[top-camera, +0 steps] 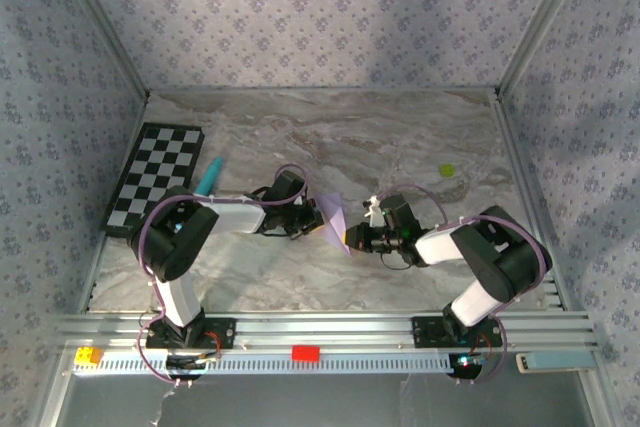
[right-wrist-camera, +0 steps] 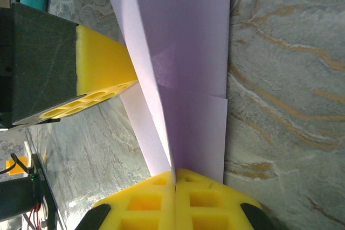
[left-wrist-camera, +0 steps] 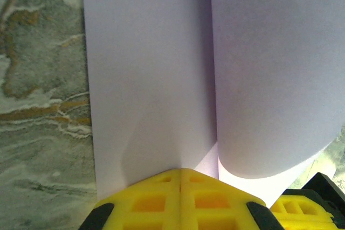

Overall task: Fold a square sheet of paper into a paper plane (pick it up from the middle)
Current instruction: Fourth fold the wing at the center of the table.

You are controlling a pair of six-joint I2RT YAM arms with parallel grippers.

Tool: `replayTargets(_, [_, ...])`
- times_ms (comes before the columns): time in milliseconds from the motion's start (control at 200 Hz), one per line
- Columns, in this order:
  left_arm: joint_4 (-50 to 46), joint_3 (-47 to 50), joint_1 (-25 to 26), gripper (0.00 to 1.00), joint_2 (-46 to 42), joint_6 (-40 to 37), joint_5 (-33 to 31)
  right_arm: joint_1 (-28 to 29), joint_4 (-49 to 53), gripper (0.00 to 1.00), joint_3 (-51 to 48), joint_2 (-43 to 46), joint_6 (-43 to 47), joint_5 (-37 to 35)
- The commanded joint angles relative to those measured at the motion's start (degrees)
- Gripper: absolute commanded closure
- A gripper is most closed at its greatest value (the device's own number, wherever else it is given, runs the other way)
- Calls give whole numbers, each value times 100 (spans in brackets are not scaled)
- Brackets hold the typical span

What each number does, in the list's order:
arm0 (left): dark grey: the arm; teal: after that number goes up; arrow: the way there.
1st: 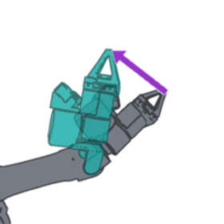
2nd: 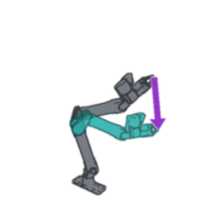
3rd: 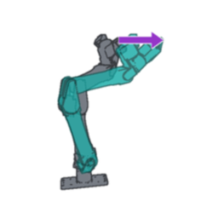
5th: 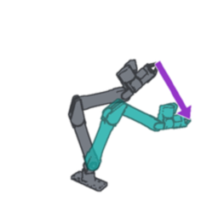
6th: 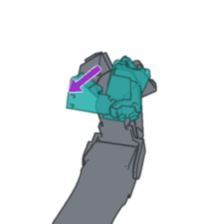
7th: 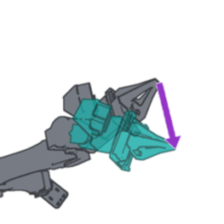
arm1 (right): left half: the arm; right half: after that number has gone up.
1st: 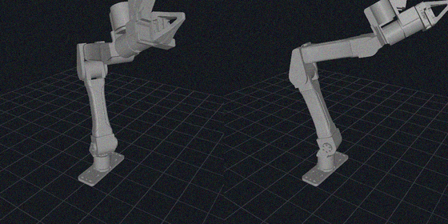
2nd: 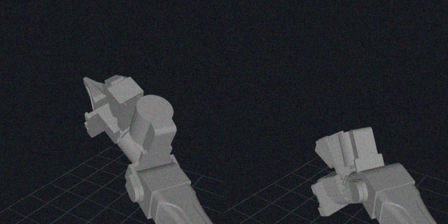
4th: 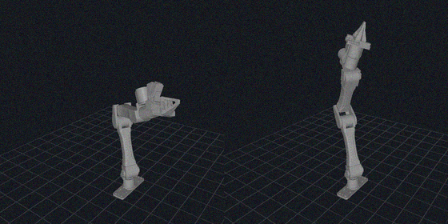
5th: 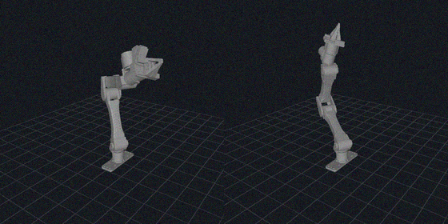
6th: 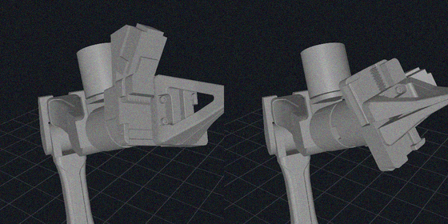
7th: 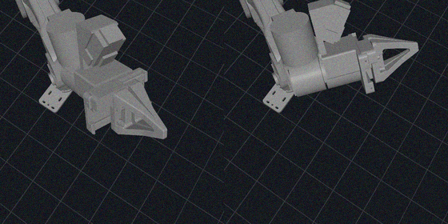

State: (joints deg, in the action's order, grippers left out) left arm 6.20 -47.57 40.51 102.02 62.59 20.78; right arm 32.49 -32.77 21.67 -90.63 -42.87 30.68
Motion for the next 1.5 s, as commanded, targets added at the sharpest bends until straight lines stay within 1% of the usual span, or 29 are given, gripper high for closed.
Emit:
replayTargets(0, [-418, 42, -3, 98, 187, -21, -122, -19, 472, 100, -115, 83, 22, -167])
replayTargets(250, [-415, 2, -4, 98, 240, -45, -88, 2, 329, 100, -80, -67, -6, -85])
replayTargets(625, [-317, 9, -16, 98, 262, -28, -91, 9, 421, 100, -66, -95, 60, -95])
replayTargets(1194, [-453, -67, -15, 97, 157, -129, -142, -16, 438, 100, -9, -246, 47, -63])
replayTargets(1494, [-633, -205, -17, 94, -67, -336, -174, -17, 448, 100, -14, -271, 18, -76])
